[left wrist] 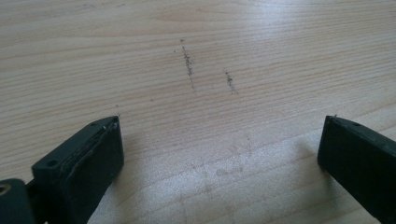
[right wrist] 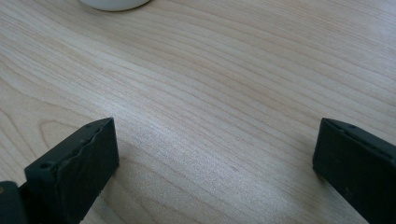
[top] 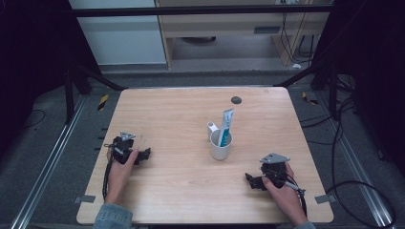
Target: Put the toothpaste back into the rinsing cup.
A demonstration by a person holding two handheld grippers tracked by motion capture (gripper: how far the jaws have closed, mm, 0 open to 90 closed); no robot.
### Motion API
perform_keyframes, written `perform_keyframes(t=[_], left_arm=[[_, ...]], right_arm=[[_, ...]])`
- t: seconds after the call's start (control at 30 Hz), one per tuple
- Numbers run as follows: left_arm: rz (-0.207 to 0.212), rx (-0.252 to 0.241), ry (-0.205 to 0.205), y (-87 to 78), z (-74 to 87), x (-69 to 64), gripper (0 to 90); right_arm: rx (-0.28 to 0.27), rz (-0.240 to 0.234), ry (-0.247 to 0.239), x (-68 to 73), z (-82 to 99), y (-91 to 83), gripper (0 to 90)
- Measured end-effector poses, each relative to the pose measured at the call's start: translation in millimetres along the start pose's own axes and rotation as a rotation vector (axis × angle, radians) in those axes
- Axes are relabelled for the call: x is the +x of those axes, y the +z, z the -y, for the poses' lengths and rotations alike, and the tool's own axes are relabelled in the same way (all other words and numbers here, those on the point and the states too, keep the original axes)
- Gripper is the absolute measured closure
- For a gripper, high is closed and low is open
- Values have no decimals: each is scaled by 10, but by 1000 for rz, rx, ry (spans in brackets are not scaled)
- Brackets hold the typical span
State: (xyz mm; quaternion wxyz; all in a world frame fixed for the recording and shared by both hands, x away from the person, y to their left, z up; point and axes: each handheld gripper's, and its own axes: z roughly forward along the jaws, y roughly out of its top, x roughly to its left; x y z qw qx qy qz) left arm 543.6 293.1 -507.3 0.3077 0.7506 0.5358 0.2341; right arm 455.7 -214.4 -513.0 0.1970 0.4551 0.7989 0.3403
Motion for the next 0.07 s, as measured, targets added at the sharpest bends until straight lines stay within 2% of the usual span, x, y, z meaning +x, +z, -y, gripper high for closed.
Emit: perform_keyframes(t=[0.07], left_arm=[[-1, 0, -1, 0, 1, -1, 0]], right_arm=[[0, 0, 0, 0, 0, 0, 6]])
